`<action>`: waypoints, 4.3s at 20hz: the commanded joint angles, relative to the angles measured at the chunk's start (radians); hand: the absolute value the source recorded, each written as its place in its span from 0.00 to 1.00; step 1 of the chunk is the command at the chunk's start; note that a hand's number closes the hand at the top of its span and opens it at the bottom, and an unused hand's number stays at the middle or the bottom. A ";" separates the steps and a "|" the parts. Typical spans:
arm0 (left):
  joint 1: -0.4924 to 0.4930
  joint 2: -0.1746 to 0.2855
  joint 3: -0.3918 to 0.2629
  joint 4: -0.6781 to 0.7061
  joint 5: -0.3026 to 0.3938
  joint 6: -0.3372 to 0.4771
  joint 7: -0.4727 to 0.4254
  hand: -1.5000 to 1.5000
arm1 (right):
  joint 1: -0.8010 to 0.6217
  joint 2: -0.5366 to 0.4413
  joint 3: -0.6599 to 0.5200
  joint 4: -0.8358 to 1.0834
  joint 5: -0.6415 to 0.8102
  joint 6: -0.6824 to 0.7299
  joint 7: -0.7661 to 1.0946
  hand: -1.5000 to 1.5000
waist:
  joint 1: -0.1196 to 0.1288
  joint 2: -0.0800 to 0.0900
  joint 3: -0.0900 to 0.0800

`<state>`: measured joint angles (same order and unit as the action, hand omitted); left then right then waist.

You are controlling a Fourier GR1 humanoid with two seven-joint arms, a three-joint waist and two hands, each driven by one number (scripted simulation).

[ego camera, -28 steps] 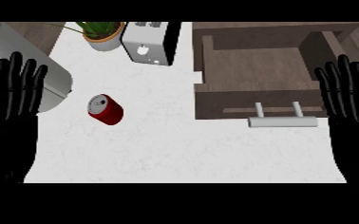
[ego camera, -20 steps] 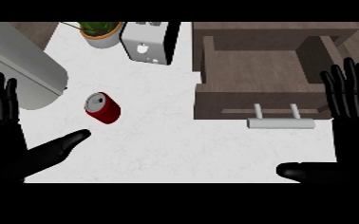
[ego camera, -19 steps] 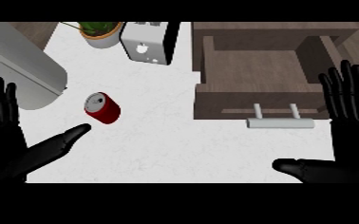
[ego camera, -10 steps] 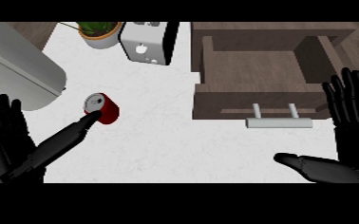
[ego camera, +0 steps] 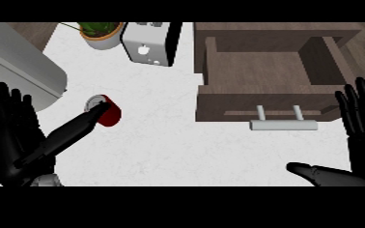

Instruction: Pick up the can, place it into the drawer and close the drawer

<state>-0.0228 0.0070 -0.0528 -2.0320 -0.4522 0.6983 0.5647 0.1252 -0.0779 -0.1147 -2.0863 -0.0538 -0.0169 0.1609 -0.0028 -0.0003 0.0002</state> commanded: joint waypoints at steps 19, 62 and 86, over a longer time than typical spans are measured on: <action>-0.058 -0.007 0.005 0.612 0.430 0.223 -0.562 0.00 | 0.043 -0.011 -0.084 -0.062 -0.051 0.070 -0.005 0.00 | -0.005 0.001 -0.001; -0.402 0.115 0.318 1.521 0.878 -0.293 -1.226 1.00 | 0.002 0.015 -0.156 -0.140 -0.028 0.113 0.095 0.00 | -0.003 0.001 -0.001; -0.703 0.025 0.144 1.690 0.713 -0.638 -1.222 1.00 | -0.059 -0.013 -0.180 -0.145 -0.015 0.093 0.135 0.00 | -0.007 0.002 -0.001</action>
<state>-0.6776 0.0732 0.1243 -0.3205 0.2879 0.0578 -0.6893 0.1042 -0.0817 -0.2953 -2.2323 -0.0885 0.0991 0.2677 -0.0156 0.0025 -0.0006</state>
